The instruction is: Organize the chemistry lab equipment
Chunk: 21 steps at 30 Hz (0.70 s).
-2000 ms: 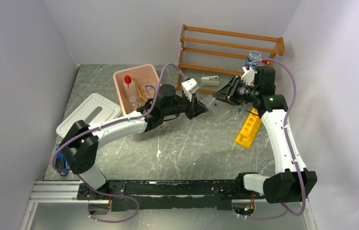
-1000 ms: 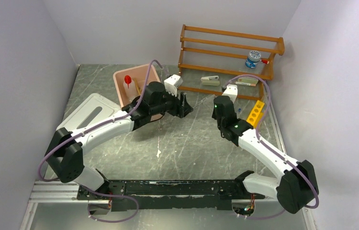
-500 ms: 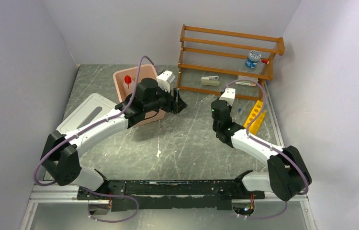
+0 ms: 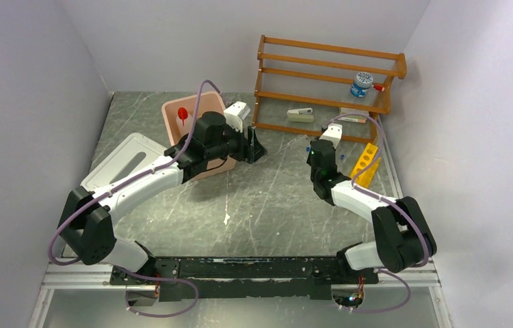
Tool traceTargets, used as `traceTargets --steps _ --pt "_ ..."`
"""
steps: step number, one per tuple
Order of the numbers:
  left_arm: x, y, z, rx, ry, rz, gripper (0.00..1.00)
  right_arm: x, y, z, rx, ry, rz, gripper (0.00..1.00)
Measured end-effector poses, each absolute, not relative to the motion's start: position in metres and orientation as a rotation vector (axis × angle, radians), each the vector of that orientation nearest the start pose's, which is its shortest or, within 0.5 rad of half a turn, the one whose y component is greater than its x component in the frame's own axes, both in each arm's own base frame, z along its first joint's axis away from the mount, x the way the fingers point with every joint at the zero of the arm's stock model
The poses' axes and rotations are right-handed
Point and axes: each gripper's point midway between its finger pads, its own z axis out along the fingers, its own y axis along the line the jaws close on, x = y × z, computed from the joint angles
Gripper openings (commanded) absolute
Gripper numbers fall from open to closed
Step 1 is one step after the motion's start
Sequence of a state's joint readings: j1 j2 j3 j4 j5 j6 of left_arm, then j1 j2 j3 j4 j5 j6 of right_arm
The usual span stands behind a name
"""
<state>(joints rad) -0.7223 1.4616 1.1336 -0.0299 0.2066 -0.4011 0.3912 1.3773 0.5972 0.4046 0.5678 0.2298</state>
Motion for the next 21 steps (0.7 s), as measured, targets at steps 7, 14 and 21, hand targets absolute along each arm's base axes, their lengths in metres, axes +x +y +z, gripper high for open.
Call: traceTargets --steps 7,14,21 --pt "0.307 -0.340 0.230 0.464 1.996 -0.934 0.66 0.395 0.067 0.124 0.199 1.860 -0.070 0.08" --pt "0.307 -0.339 0.230 0.464 1.997 -0.936 0.66 0.395 0.073 0.112 0.160 1.885 -0.031 0.09" --pt "0.308 -0.338 0.230 0.461 1.997 -0.935 0.66 0.394 0.074 0.100 0.131 1.914 -0.032 0.14"
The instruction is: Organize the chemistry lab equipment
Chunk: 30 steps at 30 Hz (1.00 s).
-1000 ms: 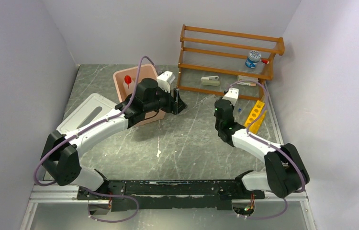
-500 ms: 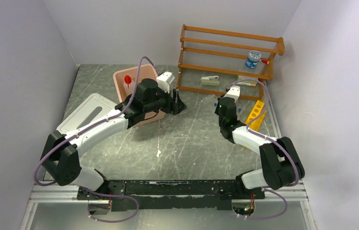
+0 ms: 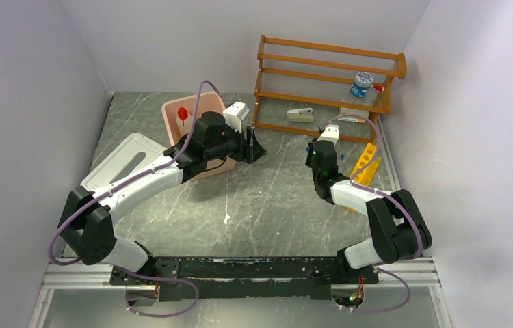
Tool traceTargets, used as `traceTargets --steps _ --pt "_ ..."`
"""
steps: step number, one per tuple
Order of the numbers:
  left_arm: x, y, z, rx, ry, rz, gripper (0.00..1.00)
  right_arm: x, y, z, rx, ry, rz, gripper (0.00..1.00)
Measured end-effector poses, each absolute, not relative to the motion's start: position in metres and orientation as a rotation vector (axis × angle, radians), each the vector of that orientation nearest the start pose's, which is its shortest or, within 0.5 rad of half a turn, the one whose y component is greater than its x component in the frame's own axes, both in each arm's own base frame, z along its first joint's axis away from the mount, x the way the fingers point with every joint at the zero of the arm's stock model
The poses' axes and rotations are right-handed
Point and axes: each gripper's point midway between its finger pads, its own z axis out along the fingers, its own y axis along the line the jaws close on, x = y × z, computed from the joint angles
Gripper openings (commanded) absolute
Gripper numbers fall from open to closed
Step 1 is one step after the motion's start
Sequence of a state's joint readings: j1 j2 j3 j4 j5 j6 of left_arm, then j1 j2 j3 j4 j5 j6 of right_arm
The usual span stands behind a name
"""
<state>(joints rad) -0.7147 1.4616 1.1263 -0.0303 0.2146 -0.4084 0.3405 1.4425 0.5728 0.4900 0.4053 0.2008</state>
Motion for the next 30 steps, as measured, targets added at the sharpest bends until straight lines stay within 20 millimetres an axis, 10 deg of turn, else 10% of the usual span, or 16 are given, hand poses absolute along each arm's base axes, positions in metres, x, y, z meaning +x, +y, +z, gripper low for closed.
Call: traceTargets --steps 10,23,30 --pt "0.308 -0.336 0.225 0.459 2.008 -0.930 0.67 0.393 0.079 0.100 0.073 1.924 -0.015 0.40" --pt "0.308 -0.331 0.228 0.448 2.000 -0.927 0.67 0.390 0.078 0.138 0.120 1.921 0.044 0.44" --pt "0.302 -0.323 0.237 0.441 1.975 -0.930 0.68 0.396 0.042 0.177 0.339 1.932 0.013 0.33"
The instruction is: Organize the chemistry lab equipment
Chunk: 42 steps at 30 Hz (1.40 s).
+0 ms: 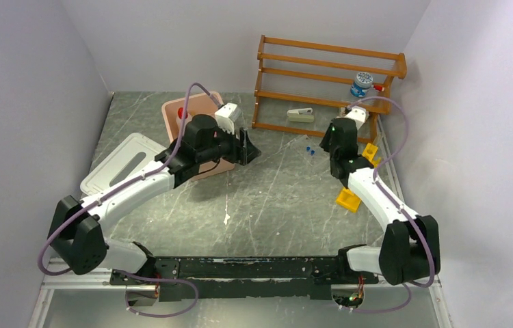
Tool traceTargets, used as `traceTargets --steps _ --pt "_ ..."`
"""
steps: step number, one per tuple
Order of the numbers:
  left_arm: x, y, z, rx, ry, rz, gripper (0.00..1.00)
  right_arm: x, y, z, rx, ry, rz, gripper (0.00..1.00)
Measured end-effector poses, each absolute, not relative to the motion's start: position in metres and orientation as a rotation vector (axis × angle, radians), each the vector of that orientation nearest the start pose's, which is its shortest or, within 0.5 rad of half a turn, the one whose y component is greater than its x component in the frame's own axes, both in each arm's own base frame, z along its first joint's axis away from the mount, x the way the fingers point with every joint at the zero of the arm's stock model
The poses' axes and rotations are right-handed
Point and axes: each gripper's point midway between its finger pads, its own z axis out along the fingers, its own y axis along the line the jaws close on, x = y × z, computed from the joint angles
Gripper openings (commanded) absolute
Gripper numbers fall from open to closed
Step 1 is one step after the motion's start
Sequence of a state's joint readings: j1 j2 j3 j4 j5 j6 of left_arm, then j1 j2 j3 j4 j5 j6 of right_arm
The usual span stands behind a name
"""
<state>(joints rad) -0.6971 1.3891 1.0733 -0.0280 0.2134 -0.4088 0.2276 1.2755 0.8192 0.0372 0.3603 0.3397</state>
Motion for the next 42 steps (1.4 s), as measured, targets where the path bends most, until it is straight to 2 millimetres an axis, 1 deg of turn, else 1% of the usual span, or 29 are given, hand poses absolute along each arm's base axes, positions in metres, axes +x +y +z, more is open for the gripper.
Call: traceTargets --steps 2,4,6,7,8,10,12,16,23,30,33,38,42 --pt "0.300 -0.320 0.239 0.438 1.968 -0.931 0.68 0.396 0.028 0.176 0.394 1.961 -0.022 0.32" --pt "0.297 -0.317 0.241 0.437 1.961 -0.933 0.69 0.396 0.013 0.165 0.442 2.006 -0.060 0.32" --pt "0.296 -0.316 0.241 0.437 1.959 -0.933 0.69 0.396 -0.004 0.146 0.495 2.071 -0.113 0.32" --pt "0.295 -0.315 0.240 0.437 1.959 -0.933 0.69 0.396 -0.010 0.137 0.510 2.100 -0.134 0.33" --pt "0.295 -0.314 0.239 0.436 1.959 -0.932 0.70 0.395 -0.016 0.124 0.529 2.141 -0.164 0.33" --pt "0.295 -0.314 0.238 0.435 1.962 -0.929 0.70 0.392 -0.021 0.102 0.545 2.210 -0.204 0.33" --pt "0.296 -0.313 0.237 0.432 1.963 -0.925 0.70 0.390 -0.022 0.084 0.552 2.261 -0.238 0.34" --pt "0.297 -0.311 0.239 0.430 1.956 -0.915 0.70 0.390 -0.029 0.063 0.564 2.316 -0.308 0.35" --pt "0.298 -0.310 0.239 0.425 1.955 -0.906 0.70 0.397 -0.039 0.040 0.540 2.369 -0.414 0.42" --pt "0.299 -0.309 0.238 0.422 1.957 -0.902 0.70 0.399 -0.040 0.024 0.533 2.424 -0.358 0.41" --pt "0.299 -0.309 0.237 0.421 1.960 -0.901 0.70 0.400 -0.040 0.016 0.550 2.445 -0.317 0.35" --pt "0.299 -0.309 0.237 0.421 1.961 -0.901 0.70 0.404 -0.035 0.015 0.552 2.445 -0.254 0.25" --pt "0.299 -0.309 0.236 0.421 1.962 -0.901 0.69 0.406 -0.033 0.014 0.548 2.443 -0.232 0.09"
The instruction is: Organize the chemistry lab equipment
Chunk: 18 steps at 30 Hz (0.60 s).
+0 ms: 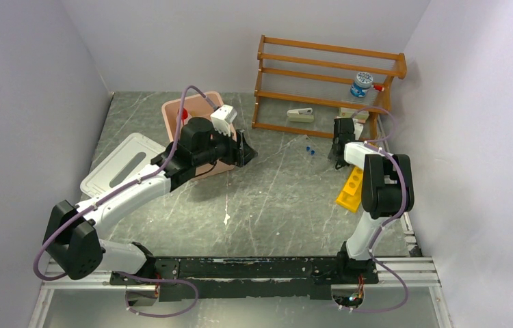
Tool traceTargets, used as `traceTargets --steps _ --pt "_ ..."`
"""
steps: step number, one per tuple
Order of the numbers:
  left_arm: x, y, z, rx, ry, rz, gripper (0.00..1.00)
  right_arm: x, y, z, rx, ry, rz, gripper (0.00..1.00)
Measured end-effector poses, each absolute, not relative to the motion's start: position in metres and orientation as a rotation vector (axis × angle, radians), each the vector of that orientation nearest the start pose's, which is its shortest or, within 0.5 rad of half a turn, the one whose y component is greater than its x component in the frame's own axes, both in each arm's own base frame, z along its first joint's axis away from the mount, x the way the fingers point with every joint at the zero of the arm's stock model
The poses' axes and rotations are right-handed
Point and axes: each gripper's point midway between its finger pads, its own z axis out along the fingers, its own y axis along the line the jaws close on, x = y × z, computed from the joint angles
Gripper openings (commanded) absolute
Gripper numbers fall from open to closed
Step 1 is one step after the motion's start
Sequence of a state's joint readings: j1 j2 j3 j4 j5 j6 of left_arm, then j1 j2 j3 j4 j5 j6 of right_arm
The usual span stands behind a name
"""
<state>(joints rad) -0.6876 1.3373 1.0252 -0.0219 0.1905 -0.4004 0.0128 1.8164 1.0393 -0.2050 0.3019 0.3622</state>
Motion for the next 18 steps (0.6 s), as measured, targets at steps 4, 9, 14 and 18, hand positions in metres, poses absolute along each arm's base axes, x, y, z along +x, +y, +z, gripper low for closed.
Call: traceTargets --steps 4,9,14,18 --pt "0.299 -0.310 0.236 0.421 1.962 -0.902 0.70 0.409 -0.032 0.015 0.552 2.428 -0.216 0.07" --pt "0.298 -0.311 0.237 0.412 1.966 -0.919 0.78 0.399 -0.029 0.027 0.569 2.389 -0.181 0.07" --pt "0.292 -0.318 0.245 0.416 1.949 -1.000 0.87 0.394 -0.020 0.090 0.562 2.233 -0.060 0.07" --pt "0.285 -0.330 0.262 0.437 1.895 -1.112 0.87 0.391 -0.004 0.161 0.531 2.062 0.107 0.07"
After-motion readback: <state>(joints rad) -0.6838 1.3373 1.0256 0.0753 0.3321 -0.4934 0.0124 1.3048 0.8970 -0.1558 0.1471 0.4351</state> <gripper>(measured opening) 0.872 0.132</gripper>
